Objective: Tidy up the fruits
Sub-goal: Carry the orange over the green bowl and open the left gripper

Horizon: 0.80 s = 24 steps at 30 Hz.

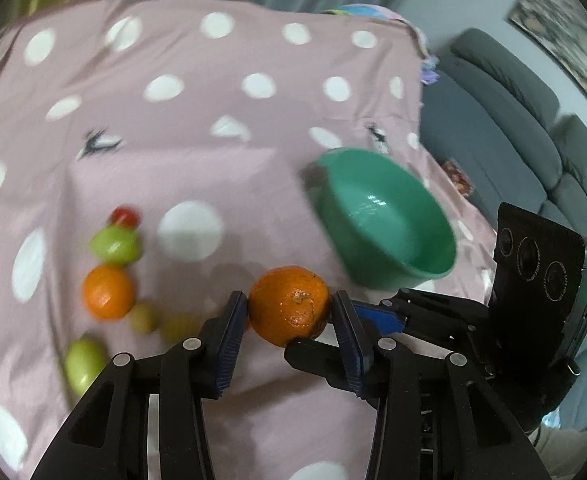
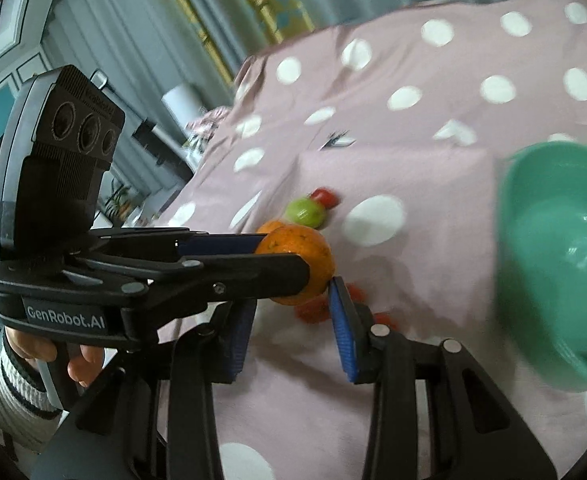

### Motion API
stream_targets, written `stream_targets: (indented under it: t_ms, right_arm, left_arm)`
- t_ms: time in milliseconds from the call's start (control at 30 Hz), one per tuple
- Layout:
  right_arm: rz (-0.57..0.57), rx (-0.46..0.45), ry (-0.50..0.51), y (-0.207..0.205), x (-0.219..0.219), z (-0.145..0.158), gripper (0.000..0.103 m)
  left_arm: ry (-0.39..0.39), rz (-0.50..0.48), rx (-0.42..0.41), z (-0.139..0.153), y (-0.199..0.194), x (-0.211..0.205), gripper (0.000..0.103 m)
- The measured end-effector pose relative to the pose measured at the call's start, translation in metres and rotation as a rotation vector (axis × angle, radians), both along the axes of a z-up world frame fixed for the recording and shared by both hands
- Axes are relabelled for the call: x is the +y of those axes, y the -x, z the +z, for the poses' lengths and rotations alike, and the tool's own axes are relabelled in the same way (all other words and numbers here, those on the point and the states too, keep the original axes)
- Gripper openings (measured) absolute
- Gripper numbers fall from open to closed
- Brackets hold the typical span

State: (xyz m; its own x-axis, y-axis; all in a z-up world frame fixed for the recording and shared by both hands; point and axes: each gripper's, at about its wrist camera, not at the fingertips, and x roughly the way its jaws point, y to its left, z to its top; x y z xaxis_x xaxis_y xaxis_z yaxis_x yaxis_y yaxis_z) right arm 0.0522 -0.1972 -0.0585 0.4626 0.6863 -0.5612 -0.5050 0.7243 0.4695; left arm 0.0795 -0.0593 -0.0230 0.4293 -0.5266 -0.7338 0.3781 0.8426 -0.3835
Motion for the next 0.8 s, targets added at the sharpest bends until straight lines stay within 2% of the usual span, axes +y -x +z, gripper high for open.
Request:
stream_targets:
  t_ms: [233, 400, 533, 700, 800]
  right_arm:
    - [-0.159, -0.045, -0.006, 0.003, -0.071, 0.013, 0.037]
    - [-0.264, -0.029, 0.004, 0.005, -0.116, 0.007, 0.038]
    - [-0.308, 0.007, 0.019, 0.001, -0.133, -0.002, 0.038]
    - [-0.318, 0.063, 0.041, -0.008, -0.132, -0.015, 0.04]
    - [-0.313, 0.067, 0.069, -0.01, -0.124, -0.018, 0.04]
  left_arm:
    - [0.001, -0.142, -0.049, 0.016, -0.021, -0.07, 0.044]
    - [0.021, -0.236, -0.04, 0.013, -0.033, -0.116, 0.044]
    - [0.041, -0.274, -0.009, 0.004, -0.041, -0.136, 0.044]
    - [0.057, -0.269, 0.059, -0.015, -0.05, -0.14, 0.044]
    - [0.054, -0.263, 0.076, -0.018, -0.05, -0.138, 0.044]
